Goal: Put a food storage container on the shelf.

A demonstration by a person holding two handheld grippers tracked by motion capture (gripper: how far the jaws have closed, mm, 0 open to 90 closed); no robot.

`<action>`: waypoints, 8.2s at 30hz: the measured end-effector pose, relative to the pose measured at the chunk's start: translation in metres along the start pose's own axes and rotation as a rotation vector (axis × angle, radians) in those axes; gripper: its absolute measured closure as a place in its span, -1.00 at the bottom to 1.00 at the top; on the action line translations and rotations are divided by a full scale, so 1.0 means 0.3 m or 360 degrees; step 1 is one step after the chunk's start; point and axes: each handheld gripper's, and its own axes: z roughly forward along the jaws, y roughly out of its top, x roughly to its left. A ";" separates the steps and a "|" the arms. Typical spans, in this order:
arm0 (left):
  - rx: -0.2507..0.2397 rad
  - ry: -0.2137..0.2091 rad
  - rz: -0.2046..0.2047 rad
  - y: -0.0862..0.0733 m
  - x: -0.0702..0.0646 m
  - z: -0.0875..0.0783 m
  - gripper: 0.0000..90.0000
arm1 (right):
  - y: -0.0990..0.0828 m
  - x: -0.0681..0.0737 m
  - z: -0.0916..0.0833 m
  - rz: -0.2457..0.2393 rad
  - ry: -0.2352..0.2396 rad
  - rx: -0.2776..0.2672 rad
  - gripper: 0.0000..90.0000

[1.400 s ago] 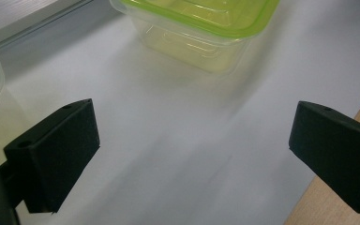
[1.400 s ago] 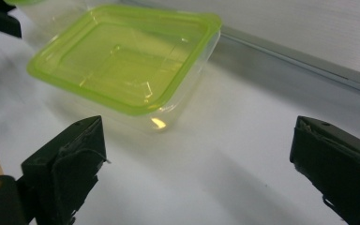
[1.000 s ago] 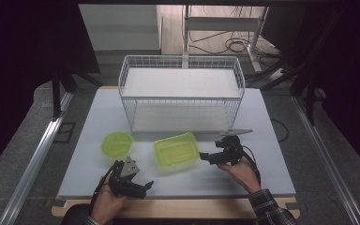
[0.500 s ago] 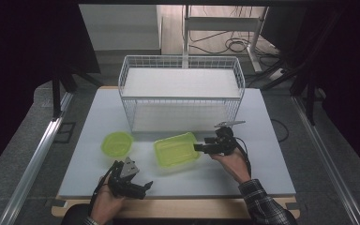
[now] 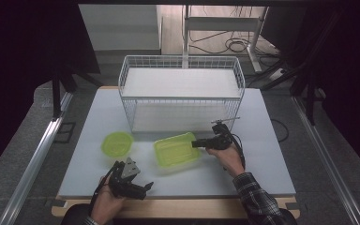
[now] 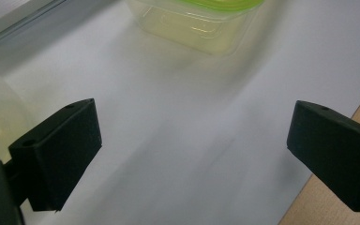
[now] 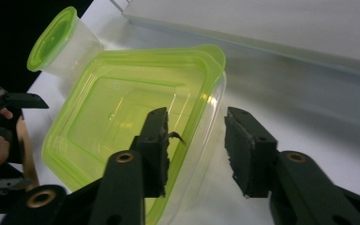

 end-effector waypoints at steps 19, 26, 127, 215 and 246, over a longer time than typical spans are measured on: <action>-0.0019 -0.0006 -0.0009 0.001 0.001 -0.004 -0.92 | 0.002 0.004 -0.024 0.0227 0.0215 0.0015 0.78; -0.0011 -0.0022 -0.0027 0.001 0.004 -0.003 -0.92 | 0.011 0.014 -0.070 0.0252 0.0227 -0.0073 0.78; 0.0127 -0.0042 -0.0003 -0.008 -0.002 0.032 -0.97 | 0.548 0.200 -0.356 0.0240 -0.0112 -0.0730 0.78; 0.0096 -0.0057 -0.0010 -0.007 0.003 0.031 -0.97 | 0.304 0.270 -0.364 -0.0408 -0.0330 -0.0455 -0.80; 0.0033 -0.0011 0.0001 -0.009 0.015 0.014 -0.98 | -0.043 0.221 -0.280 -0.0597 -0.0464 -0.0332 -0.97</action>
